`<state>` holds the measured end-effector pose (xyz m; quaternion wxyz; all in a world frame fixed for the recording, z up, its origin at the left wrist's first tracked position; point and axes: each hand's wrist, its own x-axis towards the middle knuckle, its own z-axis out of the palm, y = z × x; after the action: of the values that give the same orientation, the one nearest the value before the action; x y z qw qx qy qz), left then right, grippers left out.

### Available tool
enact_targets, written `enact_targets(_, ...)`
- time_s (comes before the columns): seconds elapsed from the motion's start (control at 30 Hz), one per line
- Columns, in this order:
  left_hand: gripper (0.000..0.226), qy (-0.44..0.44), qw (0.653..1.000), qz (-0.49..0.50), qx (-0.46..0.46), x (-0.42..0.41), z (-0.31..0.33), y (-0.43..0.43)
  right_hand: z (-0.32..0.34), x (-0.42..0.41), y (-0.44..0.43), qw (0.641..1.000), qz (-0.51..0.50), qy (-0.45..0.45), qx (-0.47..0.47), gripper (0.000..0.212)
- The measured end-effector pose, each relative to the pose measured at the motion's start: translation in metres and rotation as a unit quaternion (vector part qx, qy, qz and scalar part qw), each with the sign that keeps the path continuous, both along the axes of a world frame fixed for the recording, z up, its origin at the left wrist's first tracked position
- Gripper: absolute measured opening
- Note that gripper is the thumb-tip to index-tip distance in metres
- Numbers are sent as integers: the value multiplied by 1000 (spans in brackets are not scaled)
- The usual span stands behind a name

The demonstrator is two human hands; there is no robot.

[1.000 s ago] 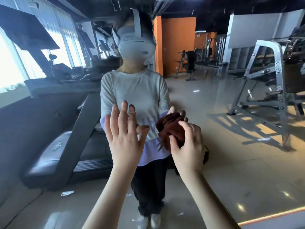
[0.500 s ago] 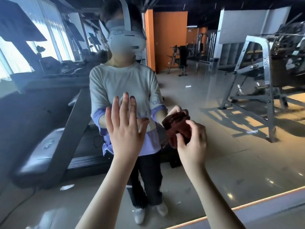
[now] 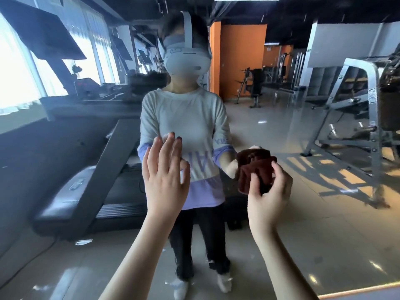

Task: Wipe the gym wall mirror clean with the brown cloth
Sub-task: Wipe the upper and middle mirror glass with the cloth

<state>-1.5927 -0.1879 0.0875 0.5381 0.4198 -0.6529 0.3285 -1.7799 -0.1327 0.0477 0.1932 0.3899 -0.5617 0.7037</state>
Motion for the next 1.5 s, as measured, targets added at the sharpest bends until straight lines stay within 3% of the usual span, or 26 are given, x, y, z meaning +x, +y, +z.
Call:
enact_targets(0.17, 54, -12, 999, -29, 18, -29, 1, 2, -12, 7, -1, 988, 26, 145, 36, 35)
enact_targets(0.37, 47, 4, 1000, -7, 8, -39, -2, 3, 40, -24, -10, 994, -23, 101, -37, 35)
enact_targets(0.53, 51, 15, 1000, -7, 8, -44, -2, 2, 43, -24, -17, 951, -37, 307, -28, 29)
enact_targets(0.6, 51, 15, 1000, -5, 1, -43, -2, 0, 67, -36, -20, 958, -51, 276, -54, 29)
enact_targets(0.7, 51, 14, 1000, 0, -1, -44, -2, 1, 97, -43, -23, 981, -63, 162, -83, 33)
enact_targets(0.73, 51, 15, 1000, 3, 1, -45, -1, 1, 98, -39, -23, 981, -61, 168, -81, 33)
enact_targets(0.83, 48, 26, 1000, 7, 2, -47, 0, 2, 91, -28, -22, 949, -31, 310, -56, 31)
enact_targets(0.9, 49, 25, 1000, 7, -4, -50, 1, 3, 99, -36, -20, 933, -24, 356, -45, 31)
enact_targets(0.97, 50, 13, 1000, 5, -12, -53, 0, 4, 107, -52, -20, 950, -48, 305, -54, 34)
enact_targets(1.1, 53, 4, 1000, 1, -7, -55, -2, 4, 104, -67, -17, 993, -64, 71, -69, 38)
enact_targets(1.27, 61, 0, 1000, 2, 8, -59, -6, 2, 80, -57, -6, 970, -21, 241, -2, 35)
enact_targets(1.33, 58, 6, 1000, 1, 9, -60, -7, 2, 84, -71, -4, 982, -30, 185, 0, 36)
enact_targets(1.43, 58, 3, 1000, 1, 8, -60, -8, 2, 79, -75, -1, 999, -30, 24, -11, 37)
enact_targets(1.5, 58, 3, 1000, 2, 10, -61, -8, 2, 58, -59, 1, 998, -16, 56, 1, 36)
